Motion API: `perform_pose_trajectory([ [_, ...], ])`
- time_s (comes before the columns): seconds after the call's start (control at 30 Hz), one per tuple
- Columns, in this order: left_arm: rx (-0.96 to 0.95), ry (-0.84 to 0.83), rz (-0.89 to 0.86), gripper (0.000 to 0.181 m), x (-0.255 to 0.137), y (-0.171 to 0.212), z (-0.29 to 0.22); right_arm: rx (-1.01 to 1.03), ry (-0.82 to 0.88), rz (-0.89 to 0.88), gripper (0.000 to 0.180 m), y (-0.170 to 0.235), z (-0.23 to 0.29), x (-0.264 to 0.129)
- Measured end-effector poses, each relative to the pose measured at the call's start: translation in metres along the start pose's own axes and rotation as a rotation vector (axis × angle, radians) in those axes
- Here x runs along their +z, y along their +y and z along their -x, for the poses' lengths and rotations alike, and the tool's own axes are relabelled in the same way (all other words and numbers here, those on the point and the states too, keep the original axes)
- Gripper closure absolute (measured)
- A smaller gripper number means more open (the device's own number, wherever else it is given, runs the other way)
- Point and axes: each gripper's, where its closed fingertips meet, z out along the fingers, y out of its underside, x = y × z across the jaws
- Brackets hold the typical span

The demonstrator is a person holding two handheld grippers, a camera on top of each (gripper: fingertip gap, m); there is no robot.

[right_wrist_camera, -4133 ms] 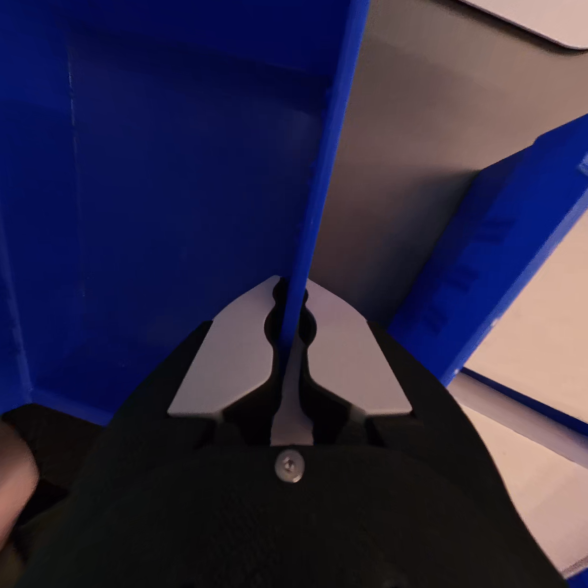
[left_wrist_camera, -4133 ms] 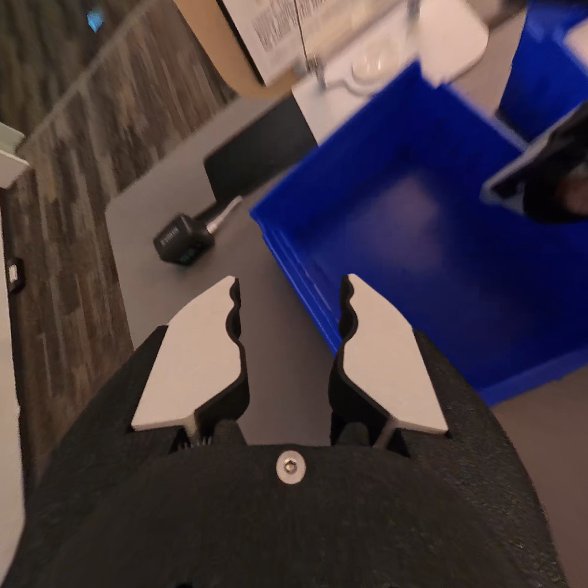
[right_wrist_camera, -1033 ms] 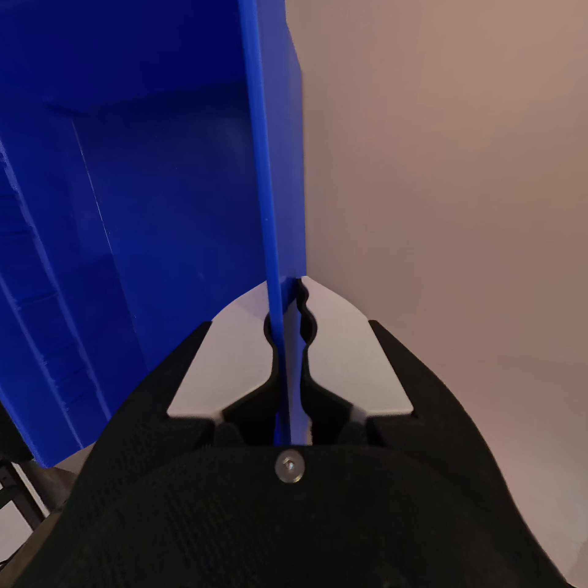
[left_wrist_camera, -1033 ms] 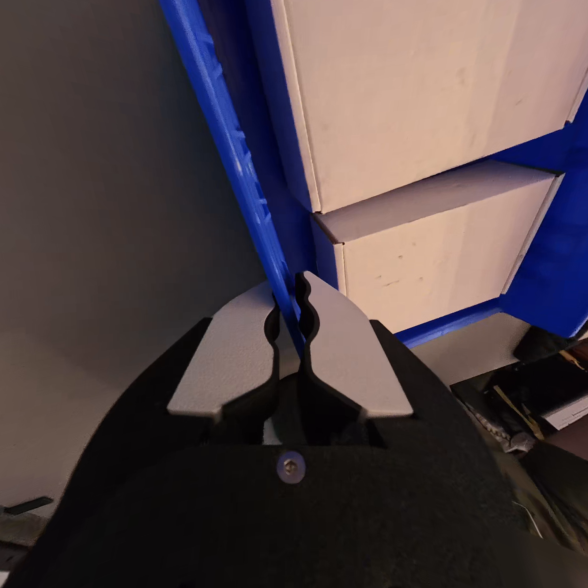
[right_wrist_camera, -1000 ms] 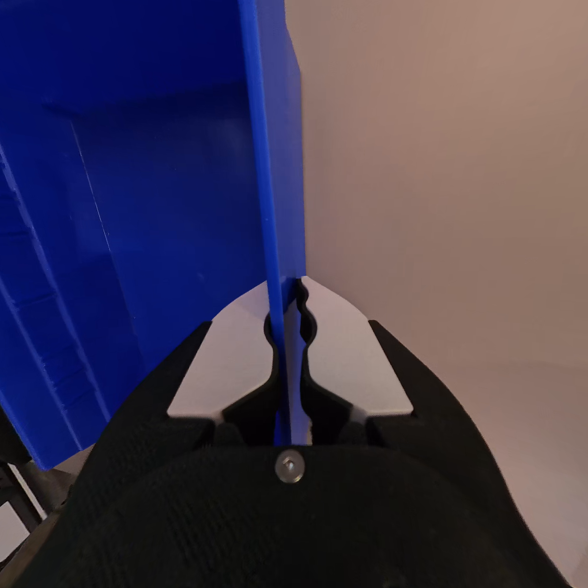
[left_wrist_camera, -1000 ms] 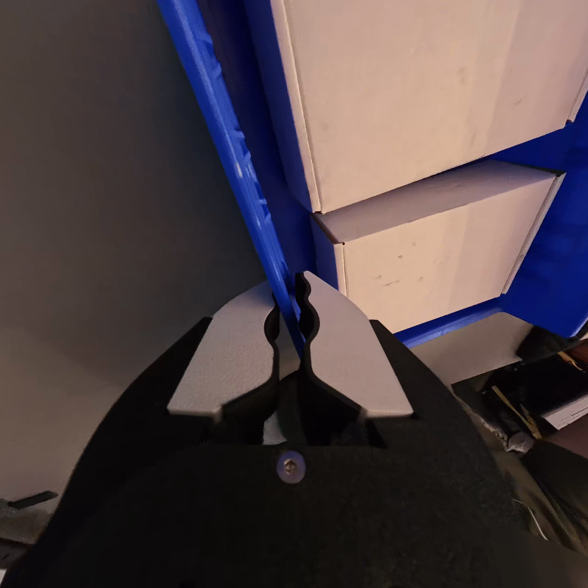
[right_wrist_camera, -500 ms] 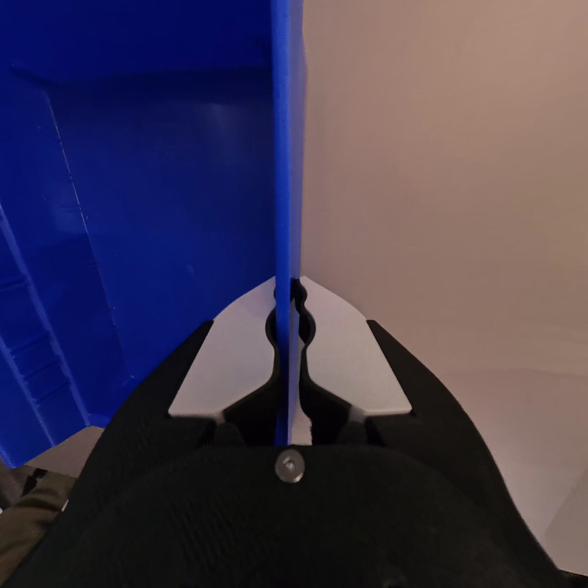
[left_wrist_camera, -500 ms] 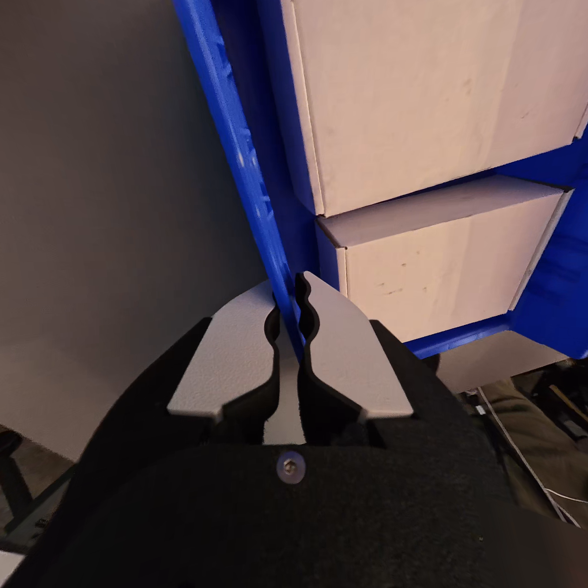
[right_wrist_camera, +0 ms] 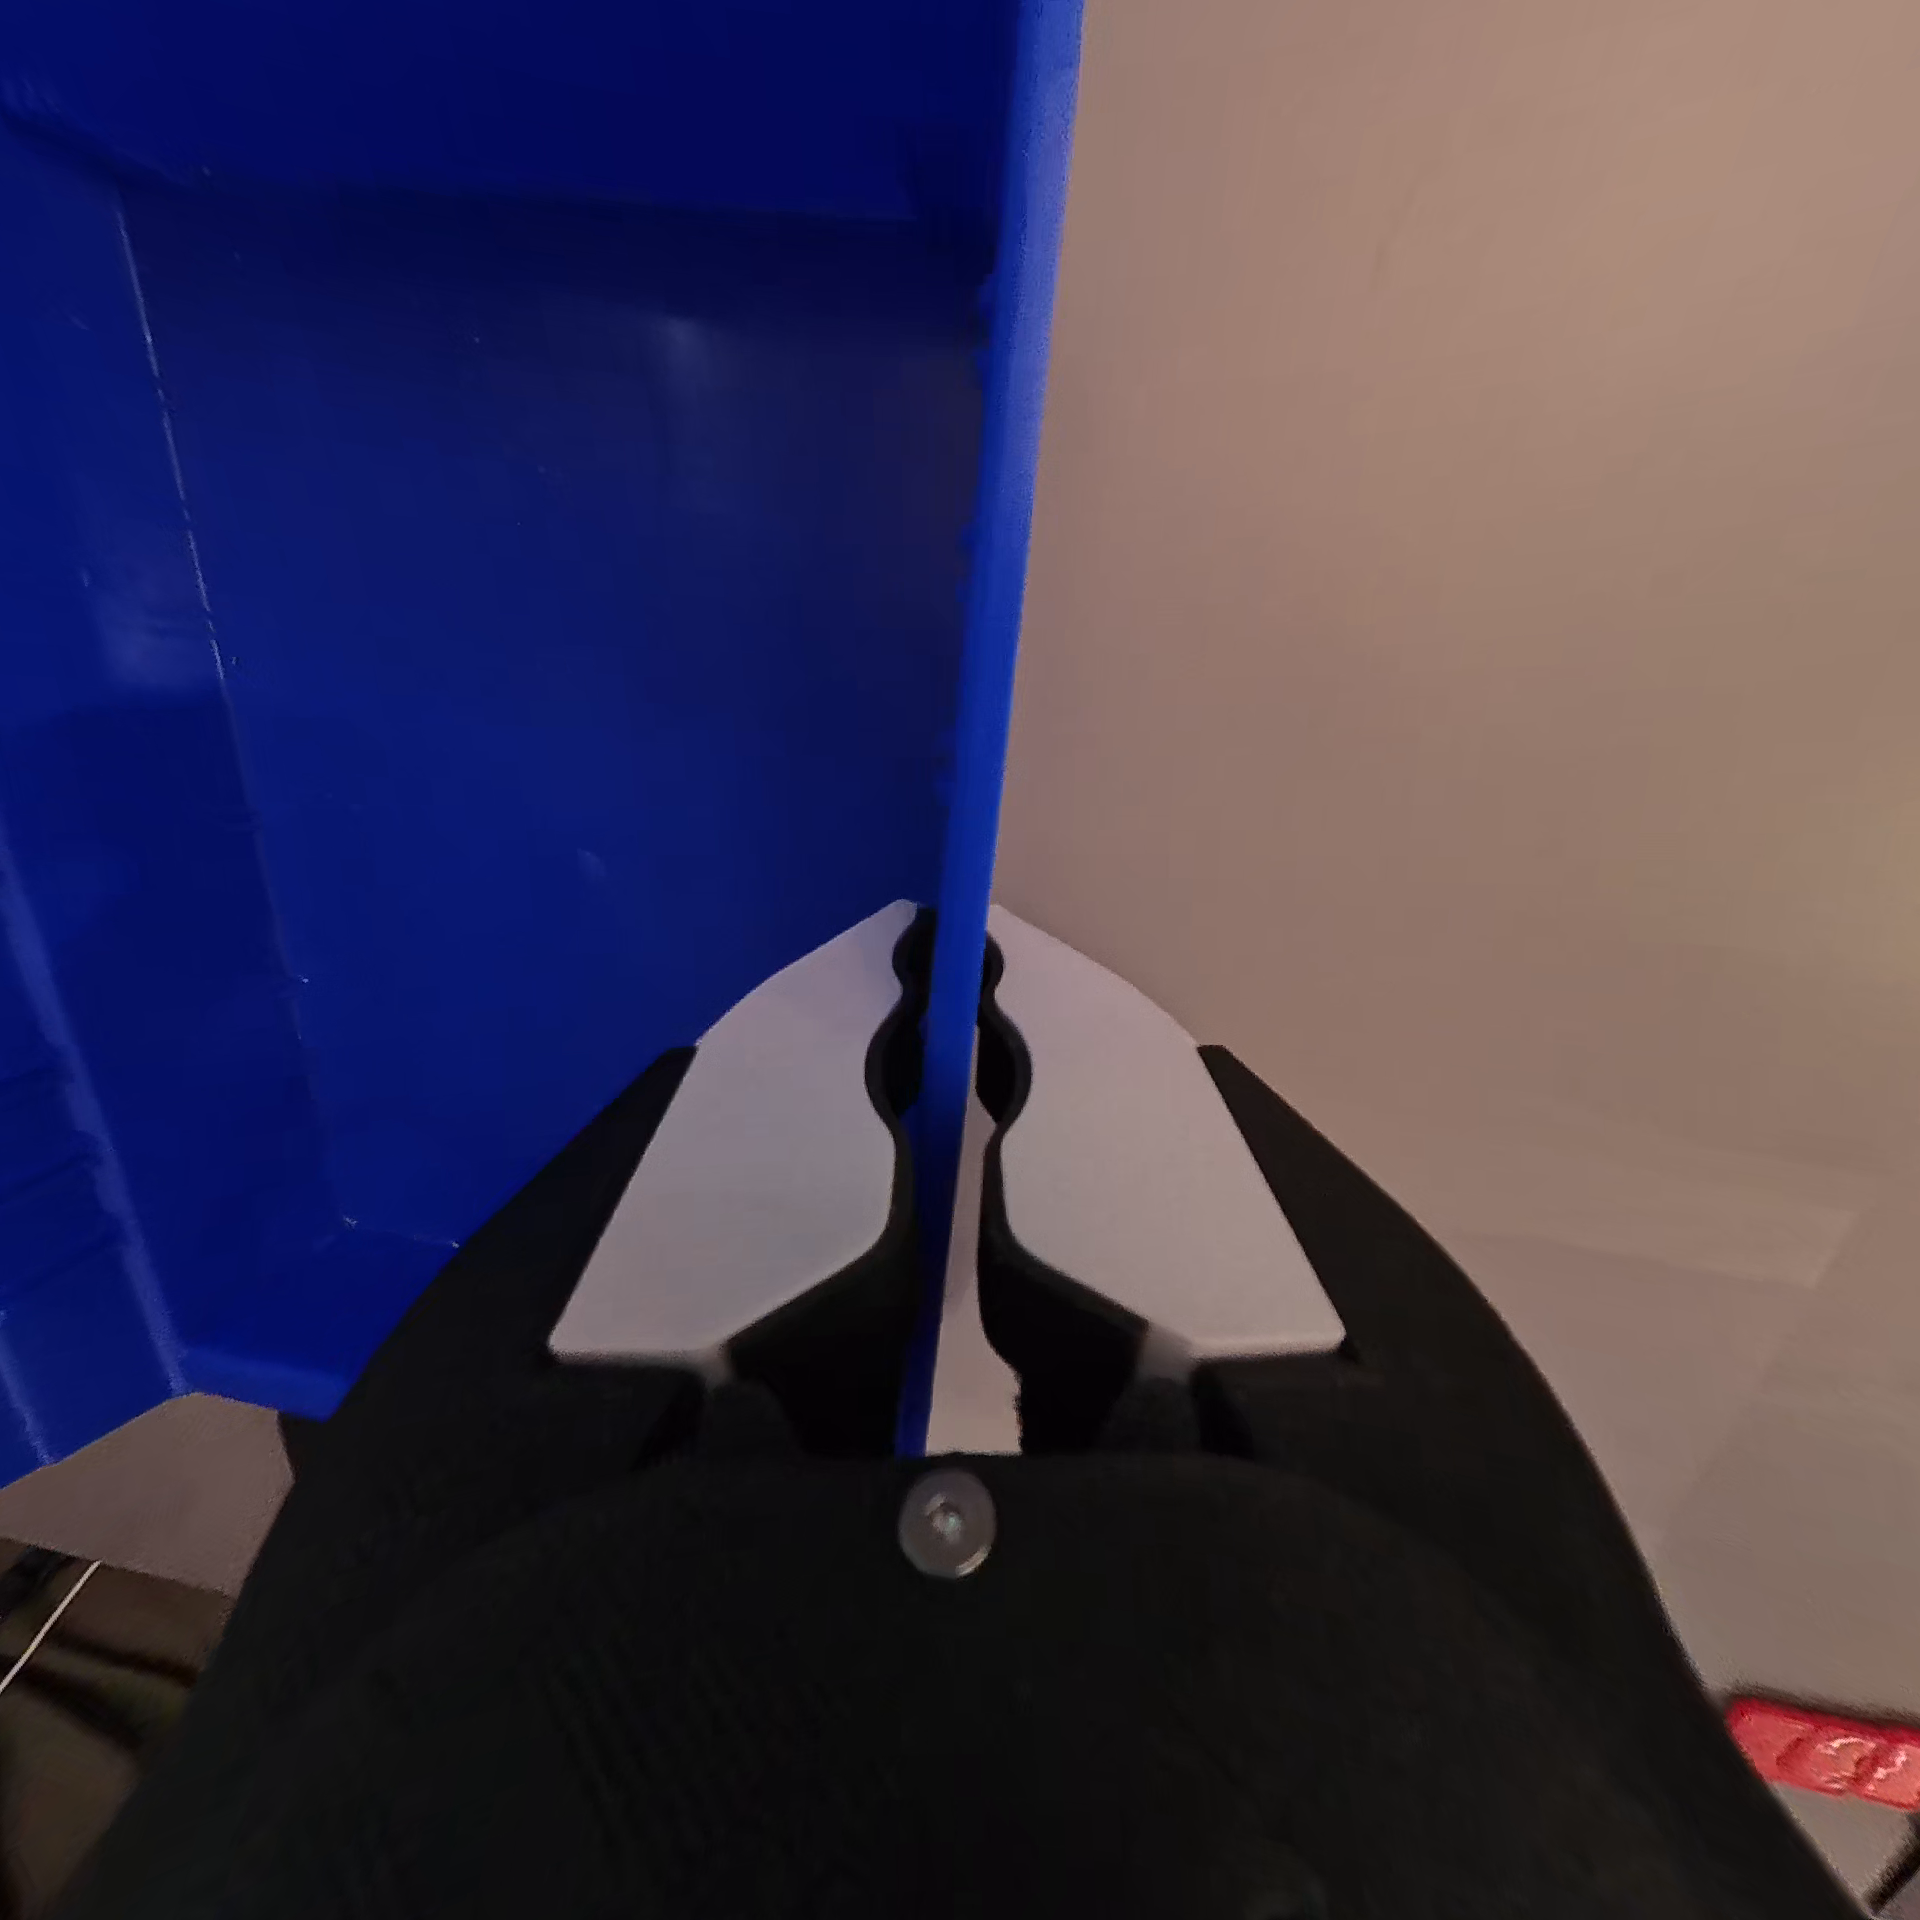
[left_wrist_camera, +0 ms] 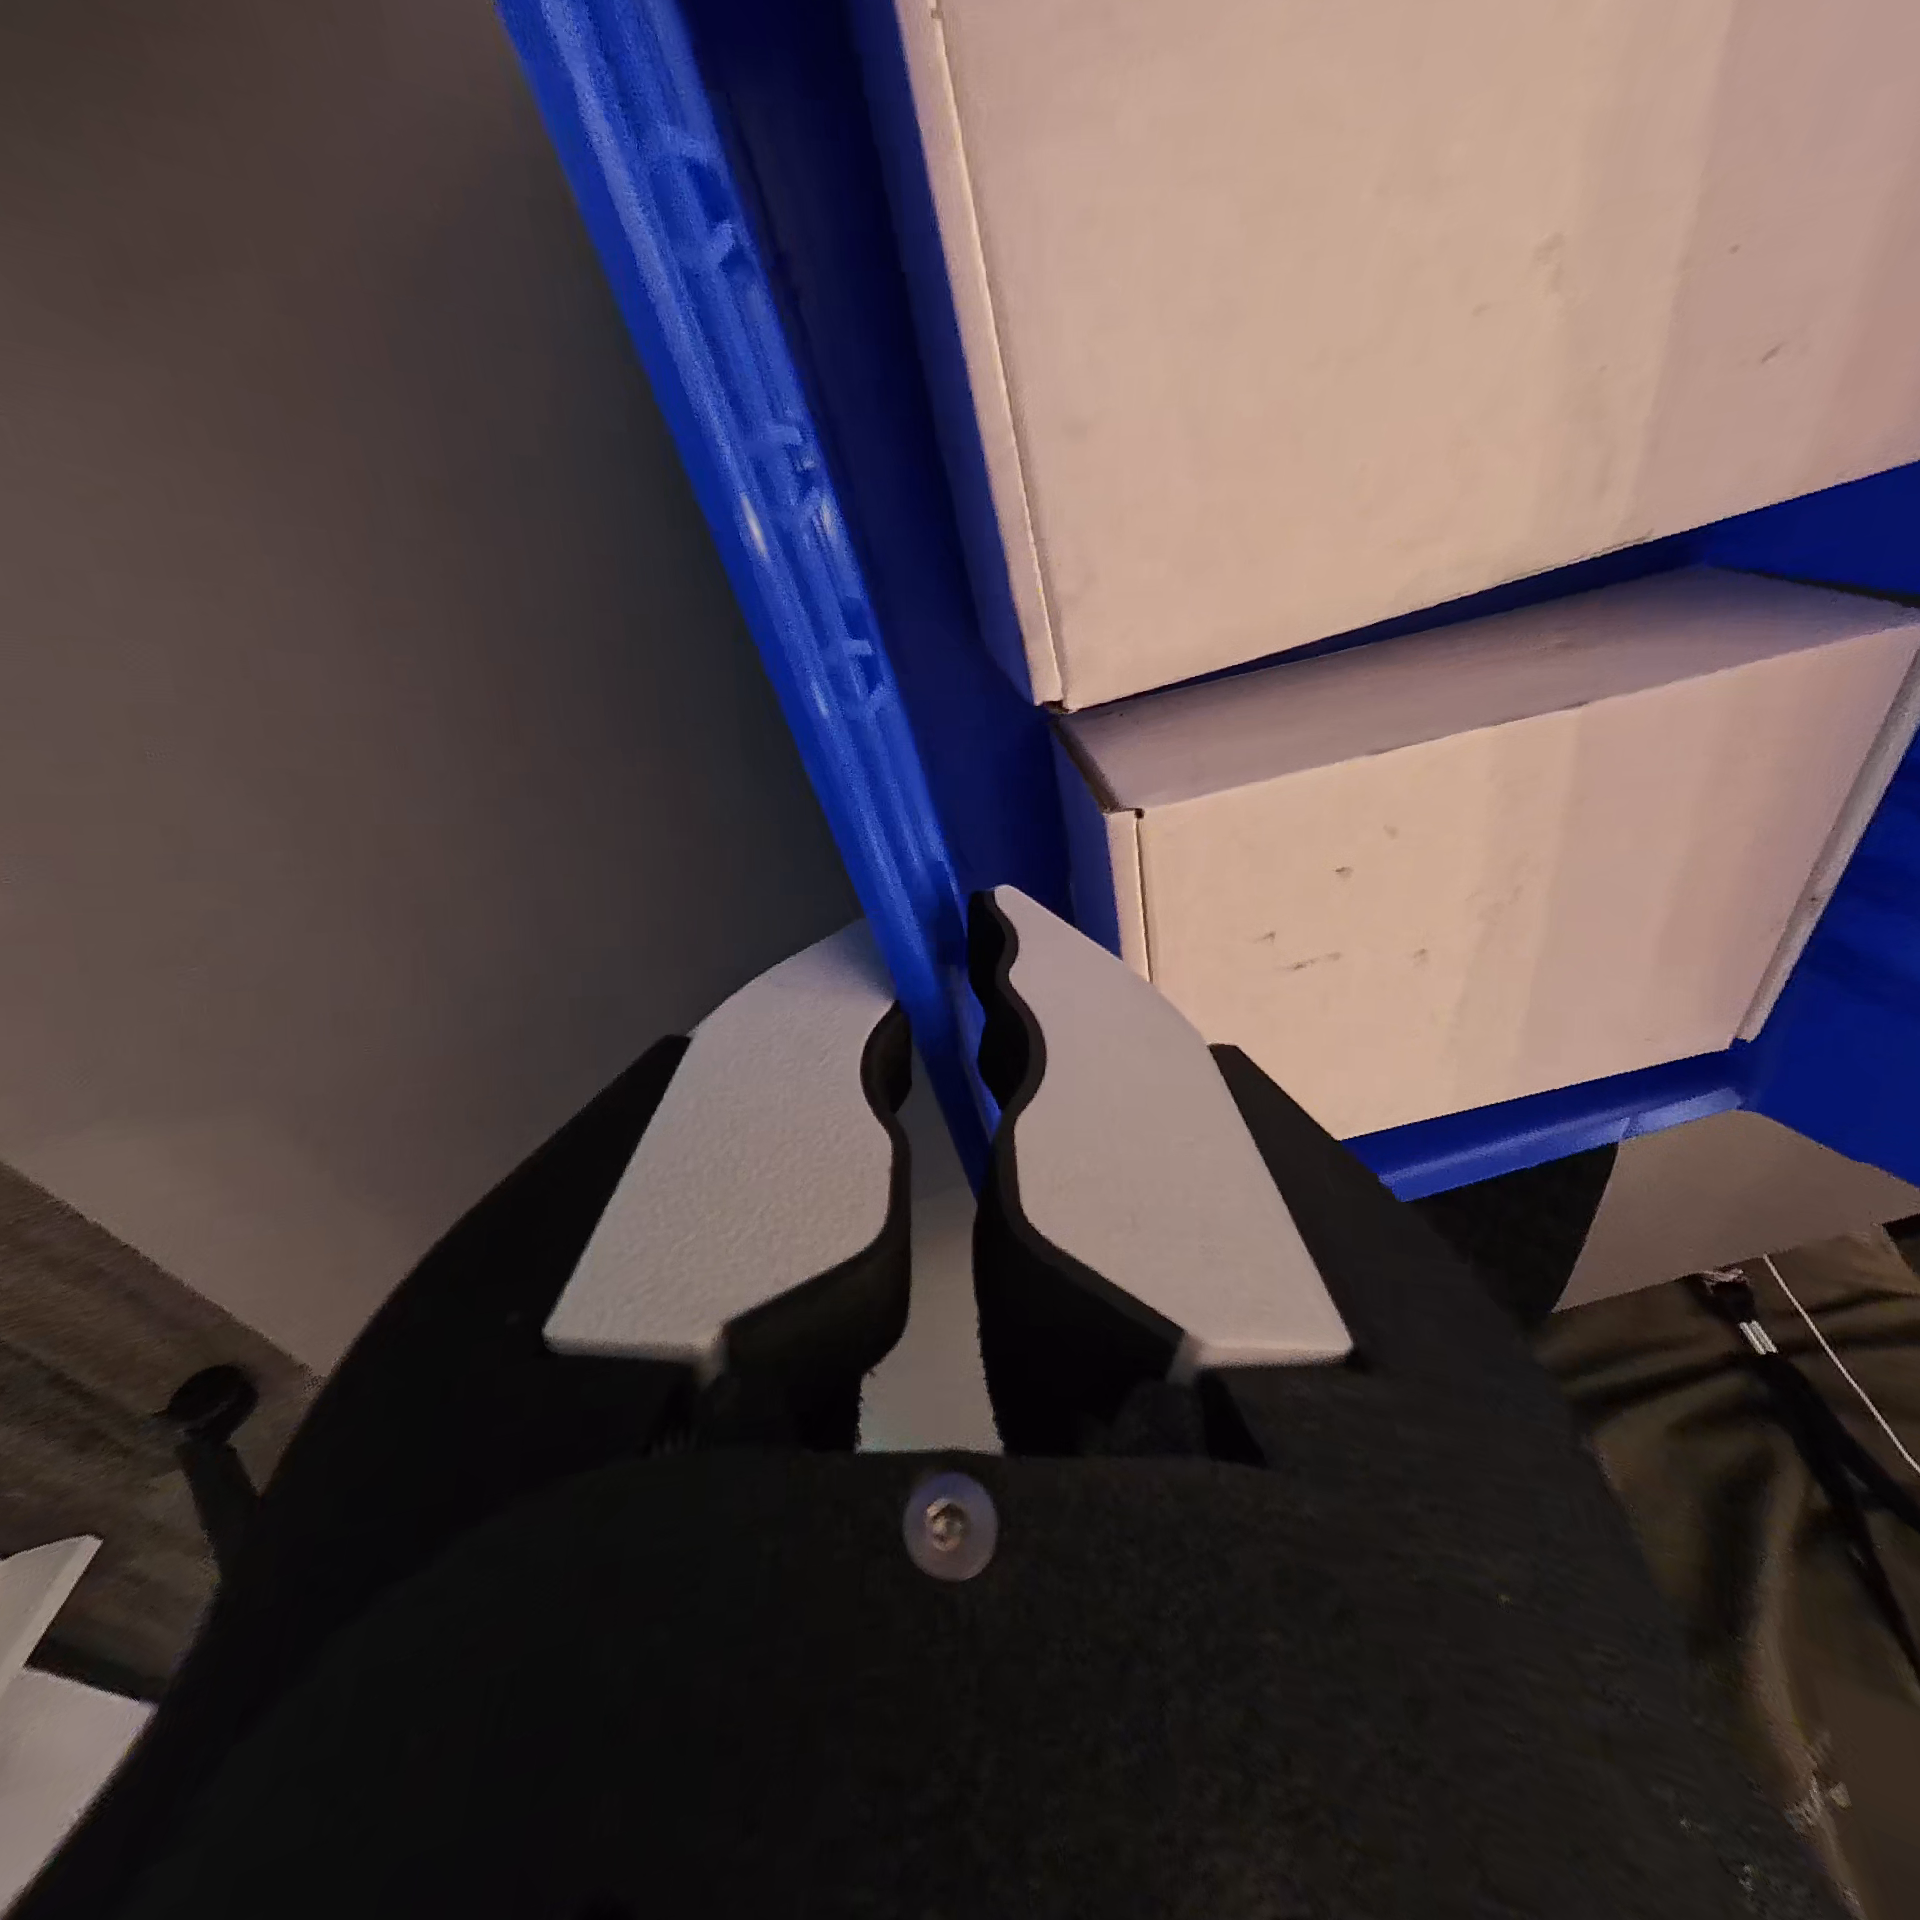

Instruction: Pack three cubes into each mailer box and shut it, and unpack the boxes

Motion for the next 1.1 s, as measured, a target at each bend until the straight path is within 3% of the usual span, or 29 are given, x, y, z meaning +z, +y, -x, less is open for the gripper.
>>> perform_pose_trajectory([
  [0.57,-0.033,0.033,-0.056,0.174,0.000,0.006,0.010,-0.078,0.085,0.010,0.171,0.005,-0.010,-0.002],
  [1.1,-0.050,0.065,-0.115,0.172,-0.001,0.005,0.010,-0.144,0.012,-0.116,0.165,0.008,-0.010,-0.005],
])
